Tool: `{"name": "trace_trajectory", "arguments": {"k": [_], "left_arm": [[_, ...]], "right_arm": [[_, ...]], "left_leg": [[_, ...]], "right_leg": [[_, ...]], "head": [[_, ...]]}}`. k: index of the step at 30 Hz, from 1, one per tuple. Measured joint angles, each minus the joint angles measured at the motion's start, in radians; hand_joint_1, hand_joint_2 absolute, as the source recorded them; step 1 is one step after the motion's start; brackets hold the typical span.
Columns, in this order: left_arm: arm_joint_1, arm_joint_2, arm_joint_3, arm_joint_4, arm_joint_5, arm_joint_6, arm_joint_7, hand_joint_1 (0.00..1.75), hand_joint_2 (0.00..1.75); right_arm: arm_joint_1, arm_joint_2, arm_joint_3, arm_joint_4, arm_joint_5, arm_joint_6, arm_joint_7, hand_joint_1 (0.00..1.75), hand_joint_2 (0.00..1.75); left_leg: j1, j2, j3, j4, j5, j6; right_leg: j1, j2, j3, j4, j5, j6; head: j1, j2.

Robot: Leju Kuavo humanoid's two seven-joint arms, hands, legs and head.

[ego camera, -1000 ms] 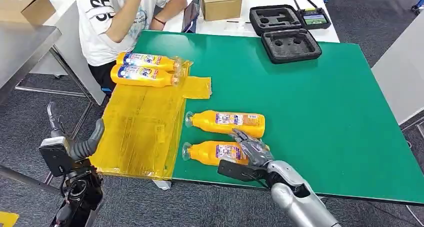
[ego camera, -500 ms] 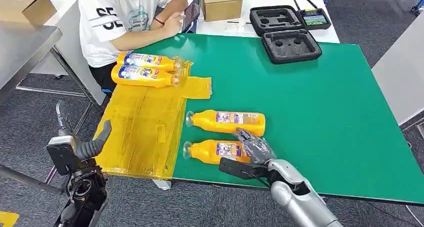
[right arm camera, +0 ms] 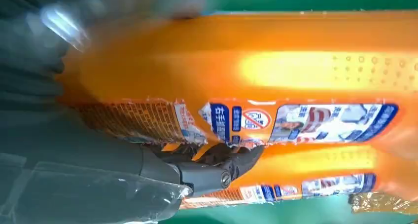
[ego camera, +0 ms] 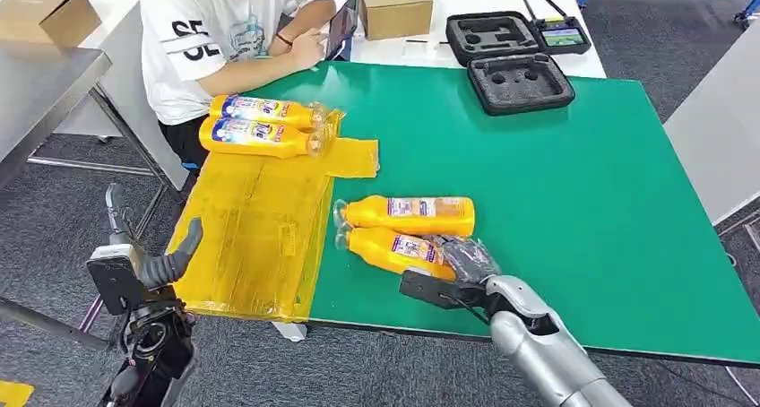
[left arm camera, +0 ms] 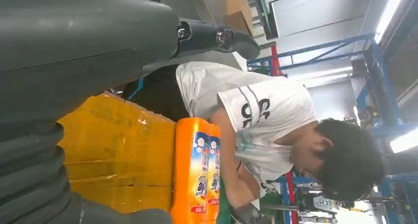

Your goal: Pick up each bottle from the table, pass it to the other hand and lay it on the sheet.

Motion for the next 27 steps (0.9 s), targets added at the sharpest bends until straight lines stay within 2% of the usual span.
{"name": "trace_trajectory", "arguments": {"k": [7,11,22,27], "left_arm": [[0.000,0.000,-0.002,0.000,0.000,-0.002,0.000,0.00,1.75],[-0.001,0.000,-0.007,0.000,0.000,-0.008,0.000,0.00,1.75],[-0.001,0.000,-0.013,0.000,0.002,-0.008,0.000,0.00,1.75],[-0.001,0.000,-0.013,0.002,0.040,-0.034,-0.006,0.00,1.75]], "right_arm": [[-0.011,0.004,-0.001,0.009,-0.082,0.015,-0.071,1.75,1.75],[0.002,0.014,-0.006,0.008,-0.209,0.029,-0.205,1.75,1.75],[0.010,0.034,-0.009,0.007,-0.233,0.031,-0.232,1.75,1.75],[0.046,0.063,-0.033,-0.017,-0.401,-0.020,-0.445,1.75,1.75]], "left_leg": [[0.000,0.000,0.000,0.000,0.000,0.000],[0.000,0.001,0.000,0.000,0.000,0.000],[0.000,0.001,-0.001,0.000,0.000,0.000],[0.000,0.000,-0.003,0.000,0.000,0.000]], "right_leg": [[0.000,0.000,0.000,0.000,0.000,0.000],[0.000,0.001,-0.001,0.000,0.000,0.000],[0.000,0.001,-0.001,0.000,0.000,0.000],[0.000,0.001,-0.003,0.000,0.000,0.000]], "head": [[0.000,0.000],[0.000,0.000],[0.000,0.000],[0.000,0.000]]}}
